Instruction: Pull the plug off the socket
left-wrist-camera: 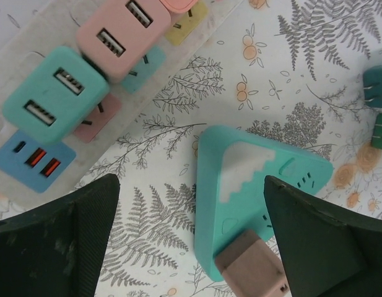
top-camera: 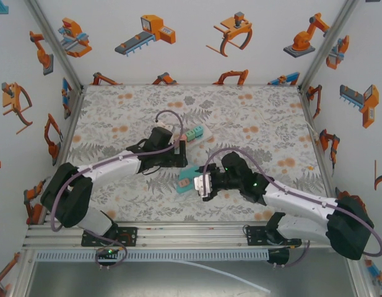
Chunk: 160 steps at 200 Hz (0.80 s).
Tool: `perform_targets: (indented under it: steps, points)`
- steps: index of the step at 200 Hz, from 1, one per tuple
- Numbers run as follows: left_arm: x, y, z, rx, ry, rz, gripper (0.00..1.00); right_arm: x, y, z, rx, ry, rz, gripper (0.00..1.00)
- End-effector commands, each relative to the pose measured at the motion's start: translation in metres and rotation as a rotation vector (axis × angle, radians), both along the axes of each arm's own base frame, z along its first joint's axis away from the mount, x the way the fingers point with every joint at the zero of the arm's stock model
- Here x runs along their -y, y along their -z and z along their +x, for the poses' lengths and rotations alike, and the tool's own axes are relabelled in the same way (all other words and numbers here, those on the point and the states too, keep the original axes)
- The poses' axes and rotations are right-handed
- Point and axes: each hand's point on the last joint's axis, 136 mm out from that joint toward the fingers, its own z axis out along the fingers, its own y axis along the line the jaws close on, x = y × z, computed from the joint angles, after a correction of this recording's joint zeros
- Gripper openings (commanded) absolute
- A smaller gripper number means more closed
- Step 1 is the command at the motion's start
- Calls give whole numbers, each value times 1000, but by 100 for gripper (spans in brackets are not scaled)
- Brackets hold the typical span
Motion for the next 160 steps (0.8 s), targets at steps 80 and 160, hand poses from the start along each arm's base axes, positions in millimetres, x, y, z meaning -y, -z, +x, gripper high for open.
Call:
perform_targets:
  steps: [80, 160]
  points:
    - [-4, 38, -17, -98, 22, 8, 78, -51, 29, 10, 30, -102, -58, 62]
    - [-17, 82, -51, -188, 51, 106, 76, -53, 52, 18, 19, -56, -136, 38]
